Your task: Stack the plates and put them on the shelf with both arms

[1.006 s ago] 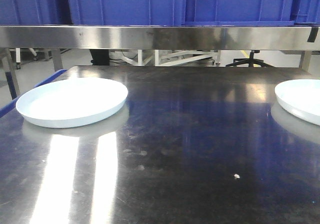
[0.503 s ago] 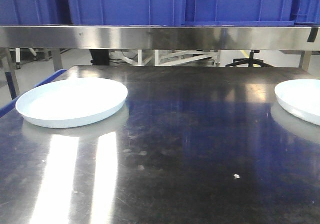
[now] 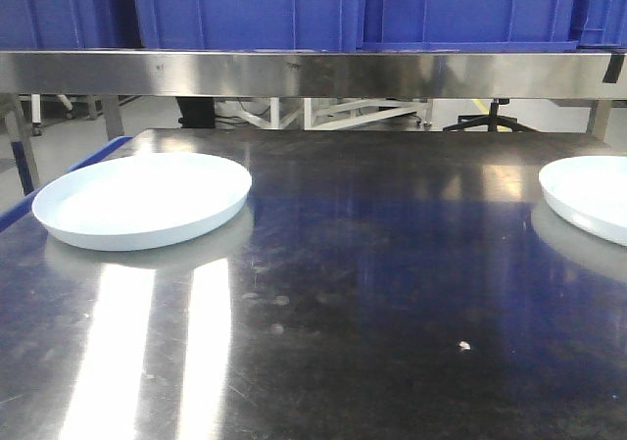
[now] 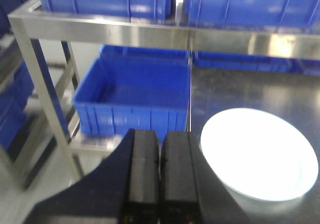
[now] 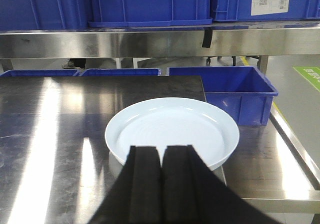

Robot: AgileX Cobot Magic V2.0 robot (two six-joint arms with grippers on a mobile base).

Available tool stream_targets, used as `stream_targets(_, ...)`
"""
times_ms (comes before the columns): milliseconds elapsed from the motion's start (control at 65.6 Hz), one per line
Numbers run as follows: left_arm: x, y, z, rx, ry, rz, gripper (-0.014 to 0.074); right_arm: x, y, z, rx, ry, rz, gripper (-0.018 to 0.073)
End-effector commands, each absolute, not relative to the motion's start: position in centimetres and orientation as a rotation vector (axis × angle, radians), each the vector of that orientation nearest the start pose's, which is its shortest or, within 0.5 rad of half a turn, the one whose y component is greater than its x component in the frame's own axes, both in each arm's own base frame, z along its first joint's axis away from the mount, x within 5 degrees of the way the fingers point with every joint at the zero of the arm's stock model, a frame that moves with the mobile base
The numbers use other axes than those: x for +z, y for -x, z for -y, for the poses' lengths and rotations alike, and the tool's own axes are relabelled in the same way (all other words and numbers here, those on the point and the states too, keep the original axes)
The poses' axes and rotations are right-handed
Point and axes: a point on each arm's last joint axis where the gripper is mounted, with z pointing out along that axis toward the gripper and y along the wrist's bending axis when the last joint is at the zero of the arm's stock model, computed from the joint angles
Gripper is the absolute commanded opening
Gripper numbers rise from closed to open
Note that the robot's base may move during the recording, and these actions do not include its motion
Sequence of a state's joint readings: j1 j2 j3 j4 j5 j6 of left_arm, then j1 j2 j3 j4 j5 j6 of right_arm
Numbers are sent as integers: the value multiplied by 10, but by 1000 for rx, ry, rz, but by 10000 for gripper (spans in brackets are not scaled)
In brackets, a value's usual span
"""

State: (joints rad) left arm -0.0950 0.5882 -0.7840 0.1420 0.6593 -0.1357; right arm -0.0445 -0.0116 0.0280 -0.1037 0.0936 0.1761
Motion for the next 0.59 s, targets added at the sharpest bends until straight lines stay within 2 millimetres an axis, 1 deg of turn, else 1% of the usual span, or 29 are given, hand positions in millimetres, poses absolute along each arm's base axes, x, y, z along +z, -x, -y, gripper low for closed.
stream_targets(0, 398, -123, 6, 10, -40, -1994, 83, 204, -55, 3, 8, -85, -1487, 48)
stream_targets(107, 411, -134, 11, 3, -85, -2060, 83, 204, -55, 3, 8, -85, -1487, 48)
stream_targets(183, 418, -141, 16, -30, -106, -2004, 83, 204, -55, 3, 8, -85, -1487, 48)
stream_targets(244, 421, -142, 19, -58, -117, -1964, 83, 204, -55, 3, 8, -85, -1487, 48)
stream_targets(442, 421, -149, 22, -80, -121, -1945, 83, 204, -55, 3, 8, -85, -1487, 48)
stream_targets(579, 417, -153, 23, -79, -122, -1984, 83, 204, -55, 3, 8, -85, -1487, 48)
